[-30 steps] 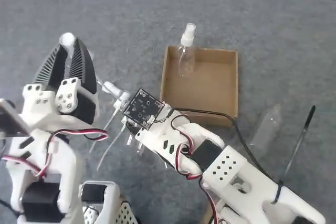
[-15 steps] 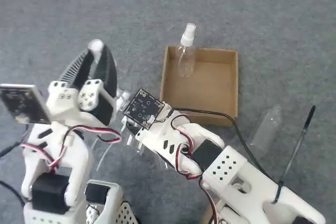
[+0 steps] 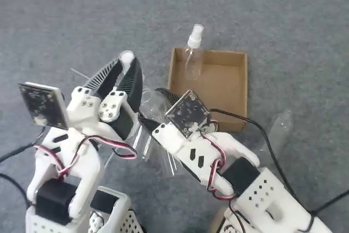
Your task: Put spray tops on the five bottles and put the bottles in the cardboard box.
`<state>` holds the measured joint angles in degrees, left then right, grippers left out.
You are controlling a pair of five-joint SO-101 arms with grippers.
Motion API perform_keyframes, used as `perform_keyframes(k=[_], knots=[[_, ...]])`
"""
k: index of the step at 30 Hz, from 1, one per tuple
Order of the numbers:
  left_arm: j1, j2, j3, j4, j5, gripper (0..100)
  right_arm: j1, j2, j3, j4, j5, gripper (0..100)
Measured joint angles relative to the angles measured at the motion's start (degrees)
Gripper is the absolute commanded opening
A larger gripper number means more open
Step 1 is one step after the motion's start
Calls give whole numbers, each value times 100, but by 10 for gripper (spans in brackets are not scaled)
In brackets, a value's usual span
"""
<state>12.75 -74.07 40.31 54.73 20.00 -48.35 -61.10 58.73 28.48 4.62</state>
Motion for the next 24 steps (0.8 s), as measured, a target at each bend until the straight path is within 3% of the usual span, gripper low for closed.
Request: perform_keyframes(k=[15, 24], knots=[[105, 53, 440, 0, -26, 102, 281, -53, 352, -519, -53, 6], [105, 0, -220, 18, -615, 126, 290, -62, 352, -519, -53, 6]])
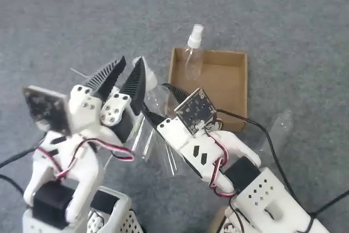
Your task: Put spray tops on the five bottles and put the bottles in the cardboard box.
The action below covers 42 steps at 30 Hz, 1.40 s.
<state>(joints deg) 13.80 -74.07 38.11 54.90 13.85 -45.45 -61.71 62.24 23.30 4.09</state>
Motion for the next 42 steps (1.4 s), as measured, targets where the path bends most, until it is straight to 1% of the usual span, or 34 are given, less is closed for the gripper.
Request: perform_keyframes(k=[3, 5, 8, 11, 17, 21, 25, 29, 31, 35, 37, 40, 42], knots=[[0, 0, -62, 53, -18, 166, 0, 0, 0, 0, 0, 6], [-132, 0, -62, 70, -35, 143, 0, 0, 62, 0, 0, 6], [-545, 0, -62, 70, -44, 99, 0, 0, 158, 0, 0, 6], [-791, 123, -70, -18, -44, 95, 0, 0, 167, 0, 0, 6], [-870, 1169, -62, -70, -44, 94, 0, 0, 167, 0, 0, 6], [-862, 1363, -26, -88, -44, 93, 0, 0, 167, 0, 0, 6], [-870, 1292, 316, -88, -193, 91, 18, 0, 167, 0, -9, 6], [-615, 1108, 651, -88, -440, 94, 35, 0, 167, 0, -9, 6], [-598, 941, 659, -88, -519, 95, 44, 0, 167, 0, -9, 6], [-923, 475, 659, -88, -519, 96, 53, 0, 167, 0, -9, 6], [-1108, 237, 659, -70, -519, 117, 141, 0, 167, 0, -9, 6], [-1363, -70, 659, 97, -536, 164, 466, 44, -9, 0, -9, 6], [-1371, -264, 756, 246, -536, 179, 668, 220, -264, 0, -9, 6]])
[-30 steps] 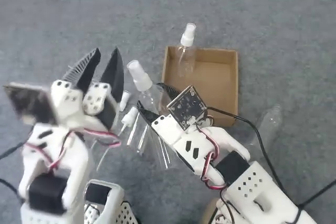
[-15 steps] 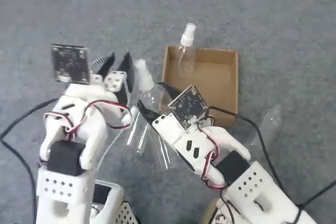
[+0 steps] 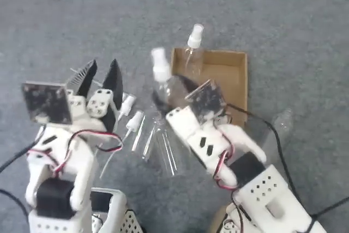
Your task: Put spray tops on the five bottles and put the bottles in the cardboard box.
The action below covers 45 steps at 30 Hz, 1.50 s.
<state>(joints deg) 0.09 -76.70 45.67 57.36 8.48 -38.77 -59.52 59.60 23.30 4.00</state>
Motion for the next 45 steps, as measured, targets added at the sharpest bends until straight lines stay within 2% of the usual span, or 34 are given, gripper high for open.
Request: perform_keyframes(k=[5, 14, 18, 28, 42, 45], knots=[[79, -211, 888, 97, 0, 181, 290, 1011, -932, 149, 0, 6], [1055, -1002, 2233, 79, -229, 288, 308, 3174, -3235, 1152, 0, 6], [1231, -1336, 2567, -26, -264, 288, 308, 3727, -3877, 1591, -404, 6], [1257, -1477, 2963, -545, -246, 288, -387, 3692, -4527, 3226, -607, 6], [1310, -1459, 2963, -545, -308, 287, -149, 3033, -4527, 3824, -624, 6], [1310, -1451, 2963, -545, -308, 287, 105, 3033, -4527, 3824, -440, 6]])
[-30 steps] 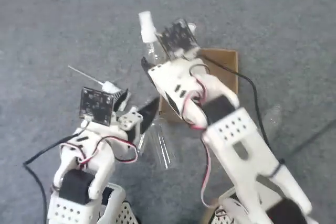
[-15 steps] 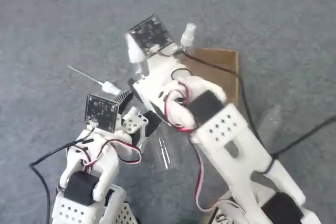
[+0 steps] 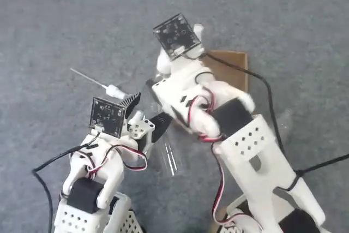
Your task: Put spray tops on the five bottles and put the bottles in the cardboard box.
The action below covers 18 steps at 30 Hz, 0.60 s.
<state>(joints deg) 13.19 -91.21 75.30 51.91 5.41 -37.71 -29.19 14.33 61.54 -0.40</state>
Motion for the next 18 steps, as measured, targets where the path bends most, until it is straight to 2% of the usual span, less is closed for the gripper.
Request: perform_keyframes(k=[4, 10, 15, 18], knots=[[-9, -26, 0, 0, 0, 274, 686, 0, 0, -176, 167, 6], [-9, -26, 132, 0, 0, 153, 1846, 334, 0, -949, 563, 6], [-343, -26, 167, -105, 0, 19, 2462, 1143, 299, -2119, 642, 6], [-738, -26, 185, -325, 0, 13, 2690, 1495, 765, -3024, 642, 6]])
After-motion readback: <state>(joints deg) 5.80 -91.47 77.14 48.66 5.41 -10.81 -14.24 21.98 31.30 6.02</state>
